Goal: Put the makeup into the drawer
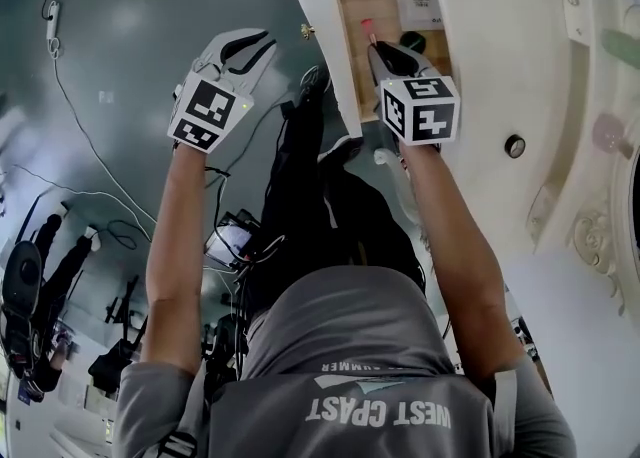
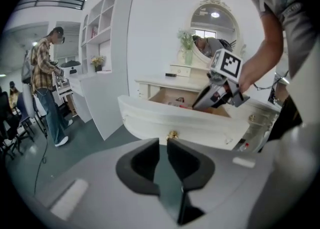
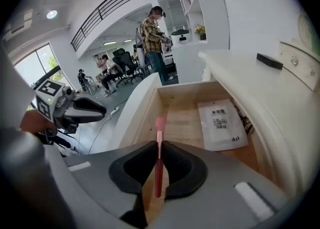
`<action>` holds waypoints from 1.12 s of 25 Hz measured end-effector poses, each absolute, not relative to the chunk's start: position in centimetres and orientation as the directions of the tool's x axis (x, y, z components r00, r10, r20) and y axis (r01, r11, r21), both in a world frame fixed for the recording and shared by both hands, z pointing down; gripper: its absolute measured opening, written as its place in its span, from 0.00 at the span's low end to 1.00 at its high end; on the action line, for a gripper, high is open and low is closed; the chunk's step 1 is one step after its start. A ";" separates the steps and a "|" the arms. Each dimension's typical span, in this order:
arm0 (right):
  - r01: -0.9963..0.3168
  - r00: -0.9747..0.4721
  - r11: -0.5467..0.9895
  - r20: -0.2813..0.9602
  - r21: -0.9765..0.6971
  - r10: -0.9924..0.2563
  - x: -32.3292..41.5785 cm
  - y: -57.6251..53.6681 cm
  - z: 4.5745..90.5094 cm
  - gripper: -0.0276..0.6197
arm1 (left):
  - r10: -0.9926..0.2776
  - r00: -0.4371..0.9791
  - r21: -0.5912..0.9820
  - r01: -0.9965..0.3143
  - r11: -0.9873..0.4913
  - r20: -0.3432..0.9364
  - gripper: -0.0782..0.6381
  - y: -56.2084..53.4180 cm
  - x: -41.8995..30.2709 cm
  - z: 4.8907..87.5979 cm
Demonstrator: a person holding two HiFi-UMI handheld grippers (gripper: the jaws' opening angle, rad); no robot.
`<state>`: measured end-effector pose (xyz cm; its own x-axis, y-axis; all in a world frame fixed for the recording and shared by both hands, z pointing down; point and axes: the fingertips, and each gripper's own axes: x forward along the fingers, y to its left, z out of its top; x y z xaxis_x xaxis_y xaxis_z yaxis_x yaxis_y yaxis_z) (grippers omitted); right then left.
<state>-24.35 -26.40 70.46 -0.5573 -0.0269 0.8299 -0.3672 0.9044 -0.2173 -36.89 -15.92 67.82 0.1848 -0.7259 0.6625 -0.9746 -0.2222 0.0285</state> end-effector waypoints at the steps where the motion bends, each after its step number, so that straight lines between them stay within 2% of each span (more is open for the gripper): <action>1: -0.368 -0.548 0.904 0.836 -0.215 -0.024 -24.5 -26.3 71.1 0.11 | -0.735 0.180 0.030 -0.977 -0.212 0.654 0.17 -15.7 -37.2 67.5; 7: -0.374 -0.485 0.905 0.875 -0.204 -0.003 -24.6 -26.1 74.2 0.11 | -0.777 0.154 0.038 -0.986 -0.165 0.611 0.12 -15.1 -38.3 65.9; 21: -0.388 -0.398 0.891 0.915 -0.235 0.068 -23.4 -25.4 76.7 0.12 | -0.838 0.119 0.041 -0.993 -0.115 0.532 0.11 -15.3 -38.0 61.3; 28: -0.394 -0.394 0.880 0.914 -0.265 0.098 -23.2 -25.8 76.0 0.15 | -0.857 0.107 0.024 -0.994 -0.110 0.503 0.11 -16.2 -38.0 58.4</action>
